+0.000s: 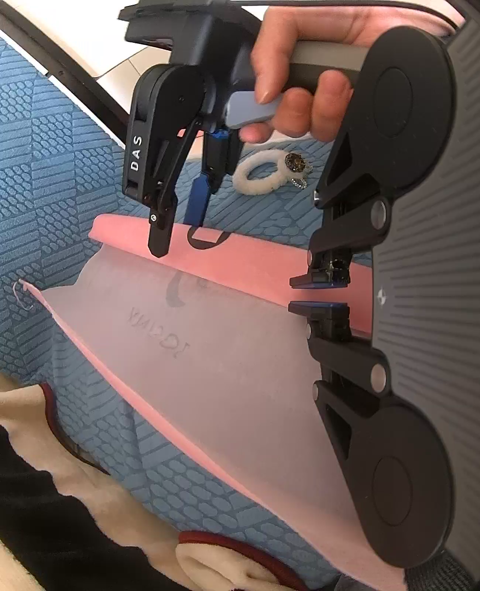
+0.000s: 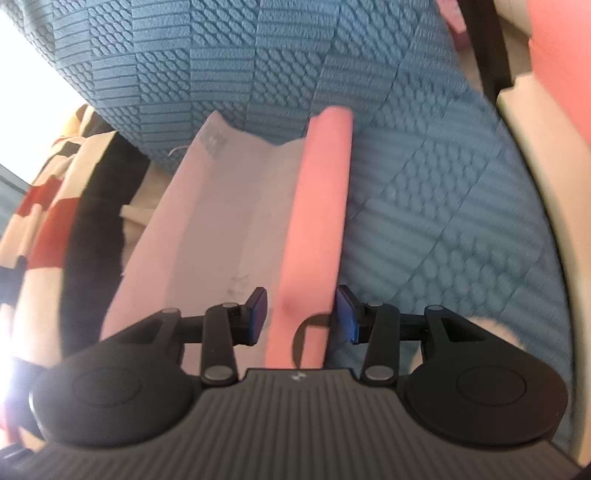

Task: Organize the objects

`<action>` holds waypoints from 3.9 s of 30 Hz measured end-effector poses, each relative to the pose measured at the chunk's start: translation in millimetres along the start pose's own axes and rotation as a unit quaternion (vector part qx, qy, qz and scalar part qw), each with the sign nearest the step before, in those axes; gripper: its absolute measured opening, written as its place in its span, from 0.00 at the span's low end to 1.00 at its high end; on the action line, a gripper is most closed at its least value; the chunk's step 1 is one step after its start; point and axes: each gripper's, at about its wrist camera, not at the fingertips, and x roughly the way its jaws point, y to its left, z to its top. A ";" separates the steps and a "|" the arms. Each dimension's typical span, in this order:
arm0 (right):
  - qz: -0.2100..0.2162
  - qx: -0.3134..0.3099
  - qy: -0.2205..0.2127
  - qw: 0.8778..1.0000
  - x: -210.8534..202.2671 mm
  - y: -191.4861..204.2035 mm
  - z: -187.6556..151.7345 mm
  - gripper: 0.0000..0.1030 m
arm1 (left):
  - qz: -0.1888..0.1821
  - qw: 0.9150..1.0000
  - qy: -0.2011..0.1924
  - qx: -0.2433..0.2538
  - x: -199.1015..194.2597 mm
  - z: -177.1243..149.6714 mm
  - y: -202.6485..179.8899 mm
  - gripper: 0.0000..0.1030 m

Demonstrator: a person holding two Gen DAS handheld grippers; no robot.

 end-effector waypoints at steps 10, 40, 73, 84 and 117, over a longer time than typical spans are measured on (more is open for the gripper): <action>0.019 -0.030 0.046 0.998 0.7 12.6 -15.3 0.06 | -0.007 0.999 -0.009 -0.031 -1.3 4.5 12.5 0.09; -0.012 -0.020 0.023 0.999 -44.3 -13.3 -25.4 0.05 | -0.006 0.995 -0.024 0.094 2.0 -30.5 -53.4 0.28; -0.003 -0.105 0.015 0.994 -40.7 21.4 -40.5 0.21 | -0.024 1.000 -0.016 -0.003 -12.8 -15.2 -9.8 0.08; -0.012 -0.096 0.038 0.995 -20.0 17.6 -41.9 0.18 | -0.014 0.999 -0.026 0.014 -26.7 -7.9 -11.6 0.09; -0.038 -0.036 -0.004 0.999 -17.8 -0.4 -5.2 0.19 | -0.007 0.997 0.046 0.063 15.0 9.8 -29.2 0.09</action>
